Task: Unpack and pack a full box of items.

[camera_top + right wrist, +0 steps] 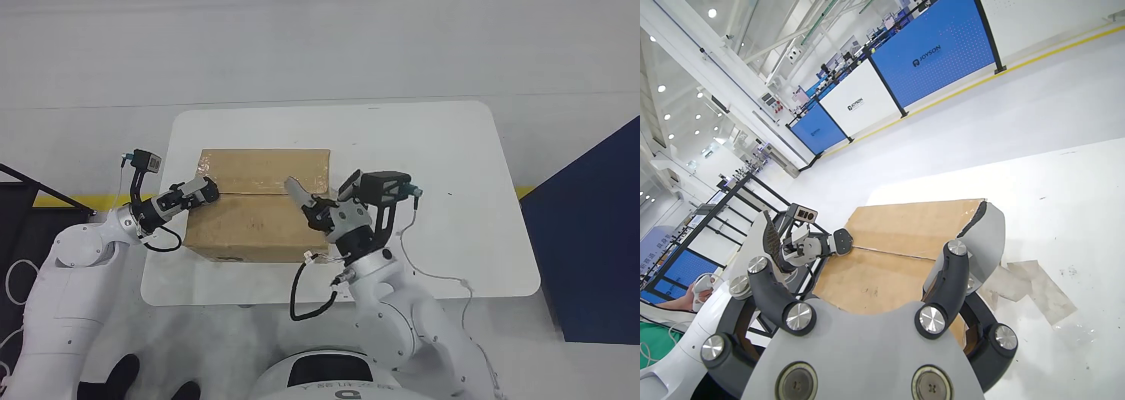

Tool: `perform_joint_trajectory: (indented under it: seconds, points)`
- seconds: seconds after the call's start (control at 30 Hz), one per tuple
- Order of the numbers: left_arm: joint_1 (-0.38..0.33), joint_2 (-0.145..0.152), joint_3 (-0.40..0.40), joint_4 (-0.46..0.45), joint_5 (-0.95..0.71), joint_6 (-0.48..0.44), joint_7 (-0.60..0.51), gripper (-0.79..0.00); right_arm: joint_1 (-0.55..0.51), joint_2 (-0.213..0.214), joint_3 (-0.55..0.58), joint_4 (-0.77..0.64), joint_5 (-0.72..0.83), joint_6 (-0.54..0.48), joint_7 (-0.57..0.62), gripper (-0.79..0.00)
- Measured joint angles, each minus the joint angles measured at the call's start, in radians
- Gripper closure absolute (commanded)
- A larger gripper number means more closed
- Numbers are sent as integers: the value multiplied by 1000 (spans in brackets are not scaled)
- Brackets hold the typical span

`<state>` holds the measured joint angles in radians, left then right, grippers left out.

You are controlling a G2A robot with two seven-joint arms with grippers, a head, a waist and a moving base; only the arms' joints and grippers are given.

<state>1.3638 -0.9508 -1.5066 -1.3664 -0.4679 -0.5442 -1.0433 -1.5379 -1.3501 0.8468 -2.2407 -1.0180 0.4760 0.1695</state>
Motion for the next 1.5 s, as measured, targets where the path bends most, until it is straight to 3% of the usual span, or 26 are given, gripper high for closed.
perform_joint_trajectory:
  seconds: [0.23, 0.37, 0.5, 0.63, 0.77, 0.97, 1.07, 1.3, 1.5]
  points:
    - [0, 0, 0, 0, 0, 0, 0, -785, -12, 12, 55, 81, -20, -26, 64, -785]
    - [0, 0, 0, 0, 0, 0, 0, -785, -59, 36, 79, 133, -243, -102, 98, -785]
    - [0, 0, 0, 0, 0, 0, 0, -785, -81, 42, 90, 141, -404, -99, 90, -785]
    - [0, 0, 0, 0, 0, 0, 0, -785, -80, 42, 89, 140, -351, -99, 91, -785]
    - [0, 0, 0, 0, 0, 0, 0, -785, -62, 44, 115, 196, -402, -91, 126, -785]
    - [0, 0, 0, 0, 0, 0, 0, -785, -87, 62, 253, 268, -292, -251, 151, -785]
    - [0, 0, 0, 0, 0, 0, 0, -785, -99, 72, 279, 305, -350, -325, 155, -785]
    - [0, 0, 0, 0, 0, 0, 0, -785, -42, 63, 216, 400, -469, -326, 186, -785]
    - [0, 0, 0, 0, 0, 0, 0, -785, 19, 48, 164, 481, -466, -340, 176, -785]
